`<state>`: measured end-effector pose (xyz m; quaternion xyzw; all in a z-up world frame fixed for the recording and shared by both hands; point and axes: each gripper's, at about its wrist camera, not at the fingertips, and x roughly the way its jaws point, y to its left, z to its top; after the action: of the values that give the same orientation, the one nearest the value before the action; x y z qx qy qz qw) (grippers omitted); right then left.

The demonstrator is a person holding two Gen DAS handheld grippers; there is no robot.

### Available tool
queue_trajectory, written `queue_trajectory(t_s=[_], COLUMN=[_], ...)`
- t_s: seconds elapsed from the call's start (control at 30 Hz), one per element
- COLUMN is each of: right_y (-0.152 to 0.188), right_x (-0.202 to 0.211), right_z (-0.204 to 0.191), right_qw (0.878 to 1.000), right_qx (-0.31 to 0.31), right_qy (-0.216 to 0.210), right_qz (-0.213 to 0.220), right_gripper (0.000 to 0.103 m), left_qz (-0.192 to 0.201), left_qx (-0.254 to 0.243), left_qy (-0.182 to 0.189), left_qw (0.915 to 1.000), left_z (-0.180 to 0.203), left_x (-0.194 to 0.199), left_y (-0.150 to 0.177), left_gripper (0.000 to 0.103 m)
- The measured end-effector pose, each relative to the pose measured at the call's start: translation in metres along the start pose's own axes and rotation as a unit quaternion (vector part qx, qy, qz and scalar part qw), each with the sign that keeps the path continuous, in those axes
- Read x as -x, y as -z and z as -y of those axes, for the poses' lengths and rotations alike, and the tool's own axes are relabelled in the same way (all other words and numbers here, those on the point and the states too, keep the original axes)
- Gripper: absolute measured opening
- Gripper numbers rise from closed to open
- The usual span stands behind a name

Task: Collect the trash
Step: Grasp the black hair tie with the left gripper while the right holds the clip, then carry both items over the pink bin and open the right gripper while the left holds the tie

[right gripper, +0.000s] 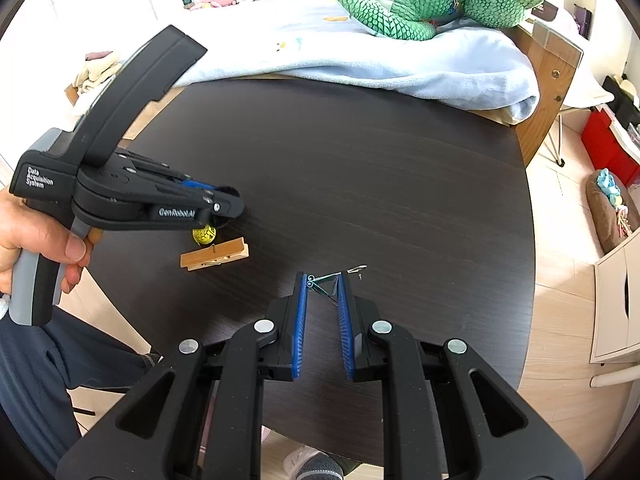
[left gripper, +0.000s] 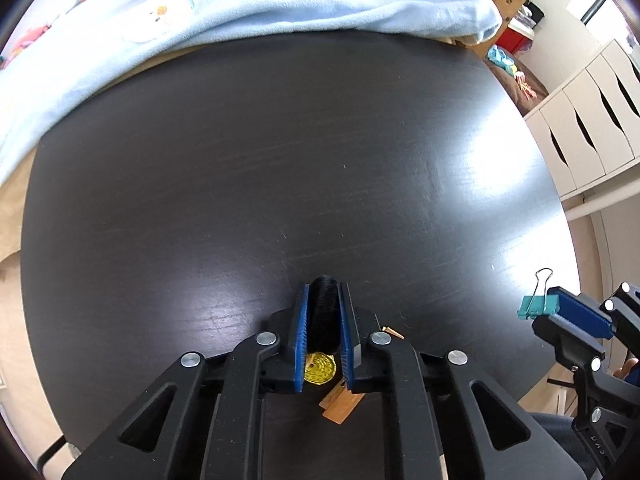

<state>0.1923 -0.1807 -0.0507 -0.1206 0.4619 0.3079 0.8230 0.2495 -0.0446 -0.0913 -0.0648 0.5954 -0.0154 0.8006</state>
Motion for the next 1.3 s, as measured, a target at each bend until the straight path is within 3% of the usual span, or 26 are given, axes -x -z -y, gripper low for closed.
queue_trajectory(t_s=[0.47,0.97,1.3], right_y=[0.000,0.019,0.037], right_x=[0.004,0.056,0.104], right_z=[-0.014,-0.065,-0.105], right_qw=[1.000,0.998,0.995], right_qx=[0.022,0.052,0.079], right_qy=[0.013,0.007,-0.007], right_qz=[0.007,0.031,0.063], right_gripper=[0.015,0.015,0.015], left_qz=[0.066,0.169,0.192], left_qx=[-0.031,-0.097,-0.111], left_qy=[-0.017,-0.002,0.010], left_qw=[0.9972,0.9809,0.9751], left_z=[-0.013,-0.016,-0.011], left_x=[0.042,0.128,0.144], left_y=[0.015,0.096,0.147], left_gripper=[0.009,0.009,0.009])
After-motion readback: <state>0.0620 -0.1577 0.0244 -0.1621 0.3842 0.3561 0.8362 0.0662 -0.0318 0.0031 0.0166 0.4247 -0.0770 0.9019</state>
